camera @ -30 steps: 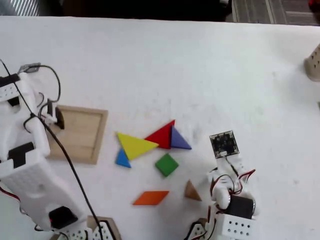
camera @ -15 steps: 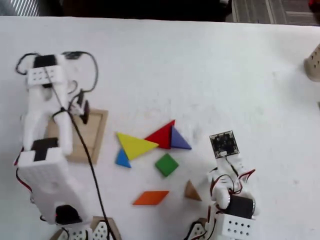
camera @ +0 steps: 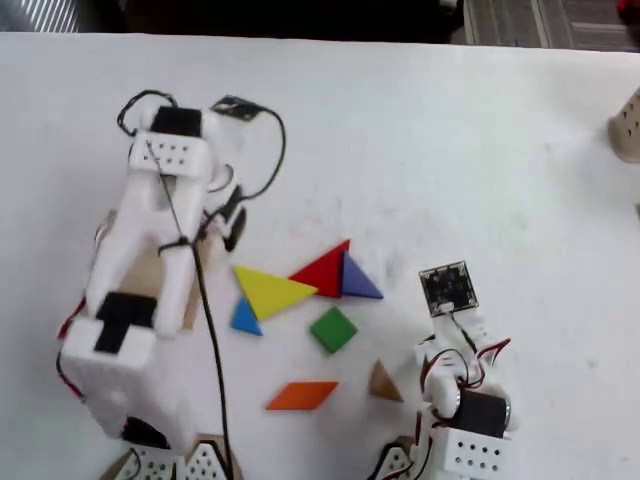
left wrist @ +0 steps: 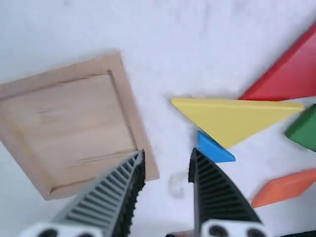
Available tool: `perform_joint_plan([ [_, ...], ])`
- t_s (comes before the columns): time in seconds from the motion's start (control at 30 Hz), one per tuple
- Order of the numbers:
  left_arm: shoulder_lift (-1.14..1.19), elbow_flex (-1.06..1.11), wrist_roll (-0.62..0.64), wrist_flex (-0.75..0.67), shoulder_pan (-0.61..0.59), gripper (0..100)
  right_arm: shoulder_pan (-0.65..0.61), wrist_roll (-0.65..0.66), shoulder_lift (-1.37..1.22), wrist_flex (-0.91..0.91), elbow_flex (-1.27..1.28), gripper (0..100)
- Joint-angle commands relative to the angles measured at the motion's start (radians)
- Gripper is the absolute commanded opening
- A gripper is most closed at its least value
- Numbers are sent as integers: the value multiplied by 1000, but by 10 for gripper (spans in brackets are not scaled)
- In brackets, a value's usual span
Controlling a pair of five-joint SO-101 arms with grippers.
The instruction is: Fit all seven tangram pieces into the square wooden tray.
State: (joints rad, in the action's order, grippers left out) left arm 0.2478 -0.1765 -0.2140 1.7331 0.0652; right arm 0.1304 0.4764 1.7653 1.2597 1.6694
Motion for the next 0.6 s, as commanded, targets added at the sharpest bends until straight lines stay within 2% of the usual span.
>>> perform_joint_plan([
  [0.0, -243, 146, 15, -77, 79, 154, 12, 11, 12, 4, -17, 19],
  [0.13, -371, 331, 15, -215, 136, 155, 12, 11, 12, 4, -17, 19],
  [0.27, -386, 427, 15, -324, 191, 157, 12, 11, 12, 4, -17, 19],
  [0.43, -386, 509, 20, -473, 338, 157, 12, 11, 12, 4, -17, 18],
  [0.57, -386, 539, 167, -606, 447, 158, 12, 11, 12, 4, -17, 18],
])
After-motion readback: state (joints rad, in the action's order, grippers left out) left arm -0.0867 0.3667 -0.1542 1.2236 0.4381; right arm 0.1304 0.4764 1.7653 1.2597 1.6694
